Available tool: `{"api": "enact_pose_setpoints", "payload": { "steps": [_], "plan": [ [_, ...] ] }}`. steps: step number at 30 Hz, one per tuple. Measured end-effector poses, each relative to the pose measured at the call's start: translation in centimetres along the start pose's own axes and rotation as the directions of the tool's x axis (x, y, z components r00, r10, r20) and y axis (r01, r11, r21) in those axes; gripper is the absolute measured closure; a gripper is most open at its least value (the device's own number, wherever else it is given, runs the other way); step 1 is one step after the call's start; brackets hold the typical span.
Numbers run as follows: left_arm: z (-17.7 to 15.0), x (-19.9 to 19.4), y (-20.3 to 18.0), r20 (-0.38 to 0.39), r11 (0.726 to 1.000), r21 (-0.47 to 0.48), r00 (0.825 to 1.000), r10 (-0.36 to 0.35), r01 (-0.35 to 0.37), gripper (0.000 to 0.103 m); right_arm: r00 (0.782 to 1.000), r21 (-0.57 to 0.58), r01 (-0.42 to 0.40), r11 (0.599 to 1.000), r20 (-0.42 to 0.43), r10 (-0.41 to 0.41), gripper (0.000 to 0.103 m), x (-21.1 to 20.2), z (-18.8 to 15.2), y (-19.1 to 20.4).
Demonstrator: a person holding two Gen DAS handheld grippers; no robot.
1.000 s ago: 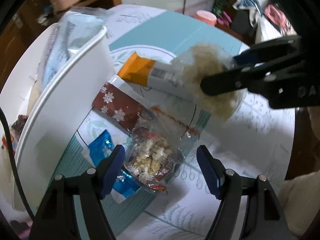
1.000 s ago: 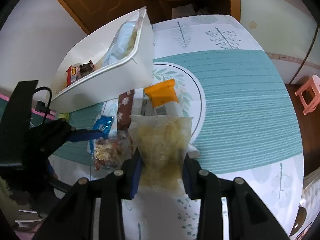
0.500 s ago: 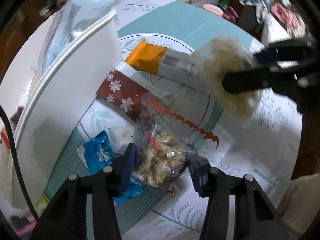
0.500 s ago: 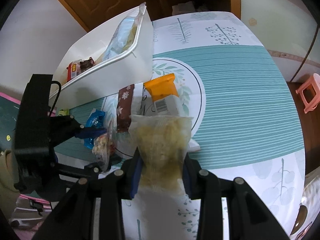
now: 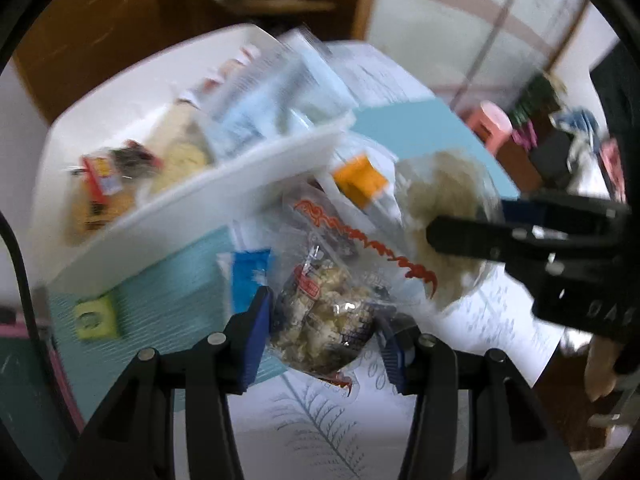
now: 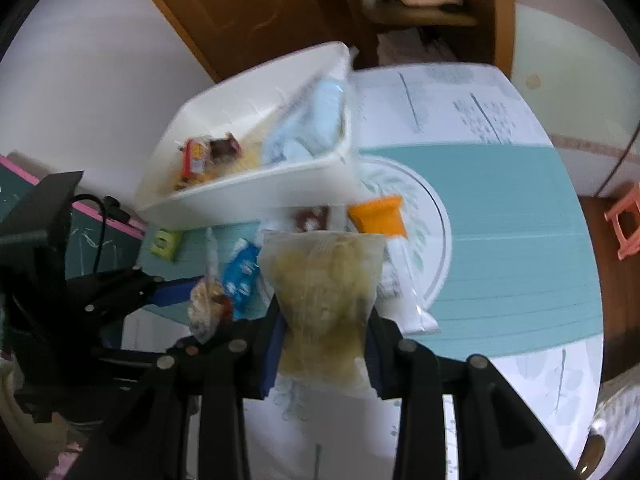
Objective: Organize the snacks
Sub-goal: 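Drop the nut bag and puff bag into the basket, opening both tools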
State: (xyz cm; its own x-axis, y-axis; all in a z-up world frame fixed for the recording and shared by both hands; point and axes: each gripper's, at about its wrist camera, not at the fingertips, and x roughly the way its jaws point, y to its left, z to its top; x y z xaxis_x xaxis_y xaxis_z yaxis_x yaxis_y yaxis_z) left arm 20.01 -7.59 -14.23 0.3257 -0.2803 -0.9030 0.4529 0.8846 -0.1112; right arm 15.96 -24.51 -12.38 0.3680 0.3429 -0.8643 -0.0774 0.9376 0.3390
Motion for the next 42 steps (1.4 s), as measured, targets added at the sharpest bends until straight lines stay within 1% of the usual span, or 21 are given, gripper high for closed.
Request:
{"api": "enact_pose_setpoints", "payload": {
  "steps": [2,4,8,12,17,22,27,32,34,35,36,38,39,41,42],
  "plan": [
    [0.4,-2.0,0.0,0.026,0.999,-0.032,0.999,0.019,-0.018,0.055,1.0,-0.021,-0.016,1.0,0.02,0.017,0.068,-0.8,0.9,1.1],
    [1.1,-3.9,0.9,0.054,0.996,-0.066,0.997,0.055,-0.052,0.055,0.999,-0.041,-0.028,0.999,0.036,0.03,0.068,-1.5,1.7,2.1],
    [3.3,-7.2,2.5,0.096,0.986,-0.132,0.989,0.116,-0.103,0.055,0.997,-0.094,-0.035,0.995,0.067,0.041,0.068,-2.8,3.9,4.3],
    [5.4,-10.0,4.9,0.142,0.973,-0.165,0.972,0.185,-0.161,0.054,0.993,-0.134,-0.044,0.99,0.106,0.058,0.068,-4.0,6.9,6.2],
    [8.5,-12.0,8.0,0.185,0.952,-0.214,0.949,0.257,-0.217,0.054,0.987,-0.165,-0.032,0.986,0.151,0.057,0.068,-4.6,10.7,7.7],
    [10.7,-12.7,10.4,0.214,0.936,-0.271,0.934,0.285,-0.223,0.054,0.985,-0.181,-0.012,0.983,0.169,0.043,0.068,-4.2,13.9,8.7],
    [12.1,-11.7,11.9,0.211,0.927,-0.31,0.935,0.284,-0.212,0.054,0.985,-0.19,0.007,0.982,0.168,0.025,0.067,-3.1,16.4,9.6],
    [12.6,-10.3,12.5,0.192,0.917,-0.317,0.93,0.314,-0.244,0.053,0.987,-0.197,0.032,0.98,0.16,0.0,0.066,-1.8,18.0,10.4],
    [12.7,-9.9,12.9,0.184,0.909,-0.328,0.926,0.329,-0.258,0.042,0.989,-0.196,0.034,0.98,0.147,-0.005,0.066,-1.3,18.5,10.7],
    [12.8,-9.7,13.1,0.182,0.905,-0.334,0.923,0.338,-0.265,0.027,0.99,-0.194,0.033,0.98,0.139,-0.006,0.064,-0.9,18.7,10.7],
    [12.7,-9.8,13.2,0.19,0.898,-0.343,0.916,0.354,-0.276,0.017,0.991,-0.19,0.033,0.981,0.131,-0.008,0.062,-0.6,18.8,10.7],
    [12.7,-10.1,13.4,0.205,0.895,-0.347,0.909,0.364,-0.28,0.012,0.991,-0.184,0.035,0.982,0.132,-0.01,0.054,-0.4,18.8,10.7],
    [12.7,-10.1,13.4,0.207,0.898,-0.342,0.91,0.359,-0.276,0.011,0.99,-0.184,0.035,0.982,0.138,-0.009,0.052,-0.4,18.7,10.7],
    [12.7,-10.0,13.5,0.199,0.897,-0.341,0.911,0.361,-0.281,0.011,0.99,-0.187,0.031,0.982,0.143,-0.004,0.042,-0.4,18.7,10.7],
    [12.7,-10.0,13.6,0.19,0.893,-0.341,0.909,0.372,-0.294,0.011,0.99,-0.186,0.028,0.982,0.144,0.0,0.041,-0.4,18.7,10.8]
  ]
}}
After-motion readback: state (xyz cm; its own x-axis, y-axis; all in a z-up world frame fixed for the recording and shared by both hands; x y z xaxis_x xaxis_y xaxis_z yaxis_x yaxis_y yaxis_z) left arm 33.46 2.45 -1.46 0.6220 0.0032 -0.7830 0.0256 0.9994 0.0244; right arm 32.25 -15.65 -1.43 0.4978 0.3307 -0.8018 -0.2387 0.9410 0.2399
